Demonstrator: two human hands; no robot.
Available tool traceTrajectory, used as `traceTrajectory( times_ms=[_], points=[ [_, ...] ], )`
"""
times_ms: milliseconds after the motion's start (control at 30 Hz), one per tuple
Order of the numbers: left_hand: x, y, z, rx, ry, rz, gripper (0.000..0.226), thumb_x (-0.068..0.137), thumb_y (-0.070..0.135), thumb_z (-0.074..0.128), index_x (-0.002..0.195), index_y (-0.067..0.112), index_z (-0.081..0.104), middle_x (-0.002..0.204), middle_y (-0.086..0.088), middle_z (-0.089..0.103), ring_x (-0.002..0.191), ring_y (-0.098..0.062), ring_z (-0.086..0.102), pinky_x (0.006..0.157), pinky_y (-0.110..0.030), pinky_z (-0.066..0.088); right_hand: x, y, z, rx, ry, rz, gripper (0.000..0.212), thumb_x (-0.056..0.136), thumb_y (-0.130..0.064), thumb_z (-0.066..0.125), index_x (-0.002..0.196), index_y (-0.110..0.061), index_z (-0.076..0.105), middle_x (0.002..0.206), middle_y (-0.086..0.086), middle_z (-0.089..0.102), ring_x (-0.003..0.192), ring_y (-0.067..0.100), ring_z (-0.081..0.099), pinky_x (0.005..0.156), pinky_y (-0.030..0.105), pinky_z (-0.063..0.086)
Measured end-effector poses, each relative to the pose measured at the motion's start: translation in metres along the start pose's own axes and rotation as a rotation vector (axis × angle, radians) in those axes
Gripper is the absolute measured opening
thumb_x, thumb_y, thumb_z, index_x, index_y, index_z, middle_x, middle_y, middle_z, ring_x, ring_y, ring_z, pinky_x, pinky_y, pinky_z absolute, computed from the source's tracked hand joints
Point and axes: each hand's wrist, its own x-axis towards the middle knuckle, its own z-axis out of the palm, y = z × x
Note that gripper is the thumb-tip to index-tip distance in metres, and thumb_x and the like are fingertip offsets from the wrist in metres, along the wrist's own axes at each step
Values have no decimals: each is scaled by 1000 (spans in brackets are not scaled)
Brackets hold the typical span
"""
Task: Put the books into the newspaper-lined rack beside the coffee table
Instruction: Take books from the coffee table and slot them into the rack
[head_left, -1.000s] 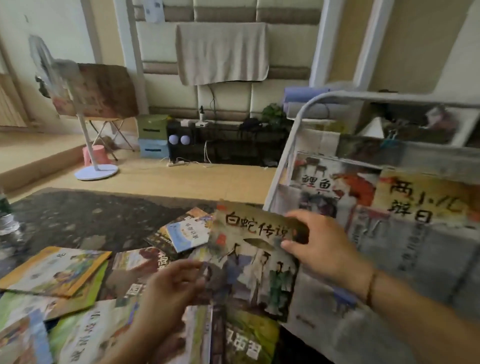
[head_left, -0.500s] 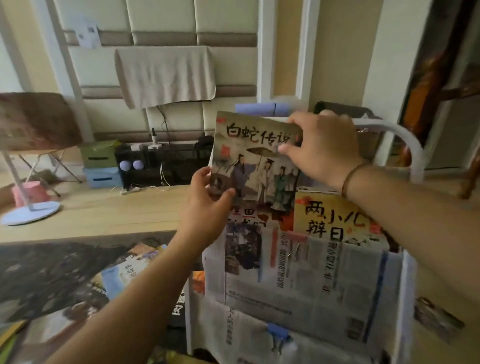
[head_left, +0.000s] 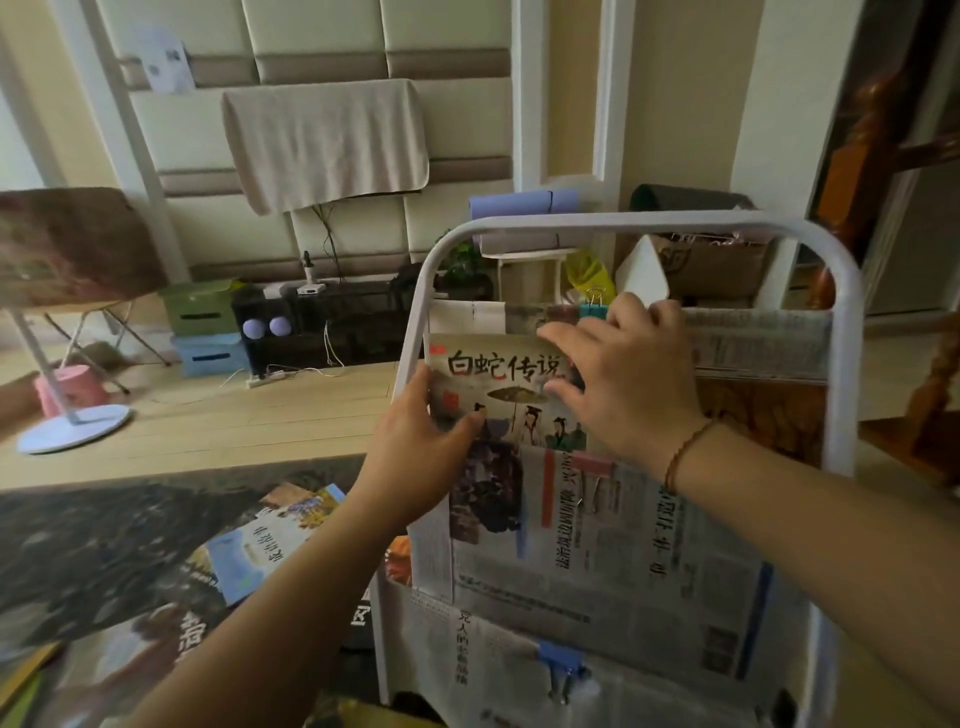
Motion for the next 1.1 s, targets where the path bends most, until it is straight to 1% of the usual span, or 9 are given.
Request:
traceTrajectory(
  times_ms=[67, 200, 300, 400, 533, 700, 867, 1000, 1100],
  points=[
    [-1, 2, -1, 20, -24, 4, 31, 93, 22, 63, 115, 34, 45, 94, 26, 54, 77, 29, 51, 56, 1, 43, -5, 0, 2, -28, -52, -14, 49, 77, -53, 71, 117, -25, 66, 102, -1, 68, 99, 30, 52, 83, 42, 35],
    [-2, 2, 3, 82, -24, 12, 34, 92, 27, 63, 121, 33, 46, 106, 21, 56, 85, 12, 54, 60, -4, 46, -10, 0, 3, -73, -136, -35, 52, 76, -58, 68, 116, -24, 67, 106, 0, 61, 101, 28, 48, 82, 42, 38],
    [-3, 1, 6, 145, -29, -18, 59, 92, 31, 63, 144, 20, 37, 134, 7, 53, 114, -7, 54, 91, -20, 49, -11, 4, -3, -72, -156, -77, 53, 80, -53, 66, 124, -24, 62, 110, 2, 59, 102, 28, 49, 82, 42, 40],
    [-5, 7, 12, 206, -24, -46, 76, 91, 35, 63, 153, 19, 22, 158, 2, 25, 143, -19, 29, 115, -40, 30, -22, 15, -8, -41, -106, -29, 53, 80, -51, 66, 123, -21, 61, 110, 3, 61, 102, 28, 52, 84, 43, 42],
    [-8, 27, 32, 364, 47, 98, 76, 92, 43, 59, 154, 29, 16, 163, 9, -4, 150, -16, -8, 120, -42, 3, -38, 22, -9, -10, -82, 56, 49, 79, -52, 67, 115, -19, 64, 108, 2, 61, 103, 28, 52, 85, 44, 43],
    [-1, 49, 61, 446, -26, 331, 48, 98, 36, 47, 145, 32, 38, 160, 6, 23, 150, -15, 2, 122, -43, 2, -45, 23, -4, -32, 10, 44, 39, 79, -36, 74, 112, -15, 68, 101, 6, 62, 96, 29, 54, 80, 42, 44],
    [-11, 53, 76, 467, 2, 427, 61, 89, 46, 25, 145, 28, 40, 150, 1, 38, 145, -22, 20, 118, -46, 14, -53, 23, 0, 29, 69, 111, 30, 83, -17, 71, 112, -11, 68, 95, 7, 61, 91, 28, 53, 78, 40, 47],
    [-20, 53, 84, 331, 49, 321, 58, 95, 30, 49, 150, 26, 29, 157, 0, 20, 146, -24, 9, 118, -48, 14, -73, 20, -26, 187, -11, 87, 47, 85, -18, 61, 131, -8, 56, 125, 10, 59, 120, 31, 49, 106, 49, 38],
    [-30, 51, 87, 187, 71, 164, 57, 92, 33, 53, 145, 29, 33, 146, -1, 38, 138, -25, 29, 115, -53, 26, -120, 28, -55, 302, 117, 305, 67, 88, -32, 60, 147, -9, 36, 151, 10, 38, 143, 28, 27, 117, 50, 23]
  ],
)
